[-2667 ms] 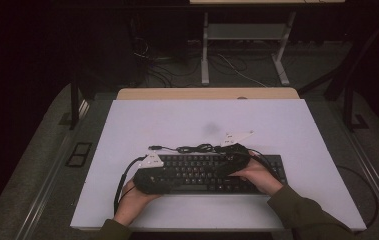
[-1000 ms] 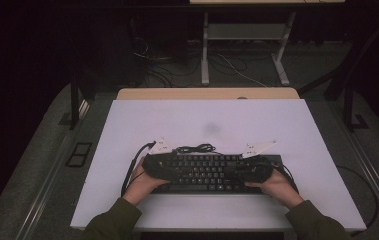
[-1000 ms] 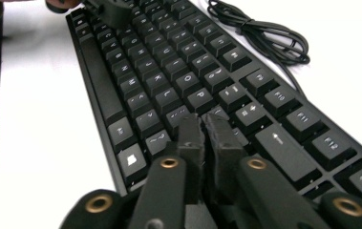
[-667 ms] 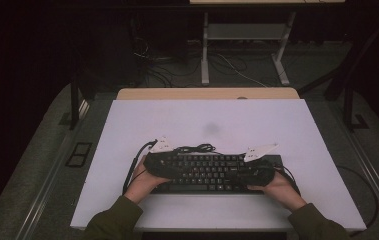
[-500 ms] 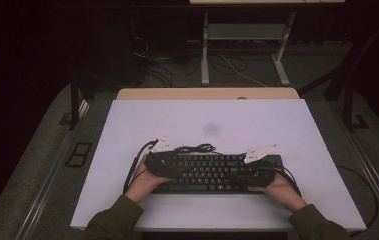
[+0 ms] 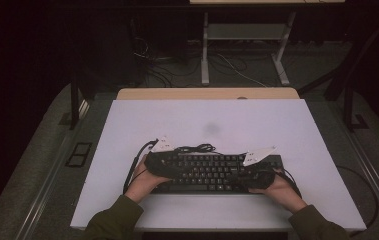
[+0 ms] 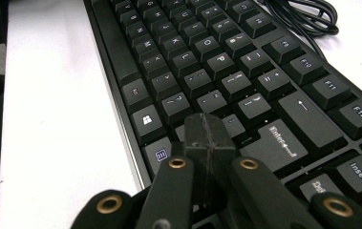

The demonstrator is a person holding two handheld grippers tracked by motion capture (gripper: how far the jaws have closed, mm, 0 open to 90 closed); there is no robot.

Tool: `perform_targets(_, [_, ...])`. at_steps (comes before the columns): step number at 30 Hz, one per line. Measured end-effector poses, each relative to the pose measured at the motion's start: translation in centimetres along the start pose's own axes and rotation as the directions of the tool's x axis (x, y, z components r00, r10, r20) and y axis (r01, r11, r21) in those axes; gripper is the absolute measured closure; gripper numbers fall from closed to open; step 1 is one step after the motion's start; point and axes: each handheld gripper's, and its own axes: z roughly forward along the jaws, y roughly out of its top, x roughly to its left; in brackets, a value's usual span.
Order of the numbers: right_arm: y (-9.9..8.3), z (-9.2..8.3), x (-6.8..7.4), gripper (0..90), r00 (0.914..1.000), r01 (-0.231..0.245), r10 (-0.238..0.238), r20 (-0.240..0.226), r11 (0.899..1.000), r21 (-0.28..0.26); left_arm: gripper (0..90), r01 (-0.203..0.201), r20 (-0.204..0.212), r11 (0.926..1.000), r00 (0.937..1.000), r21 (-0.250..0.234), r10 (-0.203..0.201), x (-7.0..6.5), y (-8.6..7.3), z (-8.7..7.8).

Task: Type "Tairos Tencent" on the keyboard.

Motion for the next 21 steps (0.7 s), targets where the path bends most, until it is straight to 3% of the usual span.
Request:
perform_targets(4, [-0.01, 0.01, -0.02, 89.3, 1.0, 0.001, -0.001, -0.001, 1.0, -0.001, 24.5, 0.003, 0.0, 1.0, 1.0, 0.002, -0.003, 0.04, 0.0, -0.05])
perform_targets(8, [-0.01, 0.0, -0.01, 89.4, 1.0, 0.002, -0.002, -0.001, 1.0, 0.0, 33.8, 0.001, 0.003, 0.9999, 1.0, 0.011, -0.001, 0.04, -0.01, -0.13])
perform_targets(17, [-0.01, 0.0, 0.04, 89.3, 1.0, 0.004, -0.004, 0.001, 1.0, 0.001, 65.0, -0.005, 0.008, 0.9991, 1.0, 0.042, 0.004, -0.16, 0.05, -0.21])
perform_targets(21, [-0.01, 0.01, 0.04, 89.4, 1.0, 0.004, -0.004, 0.001, 1.0, 0.001, 78.4, -0.011, 0.029, 0.9984, 0.9995, 0.056, 0.009, -0.16, 0.12, -0.22])
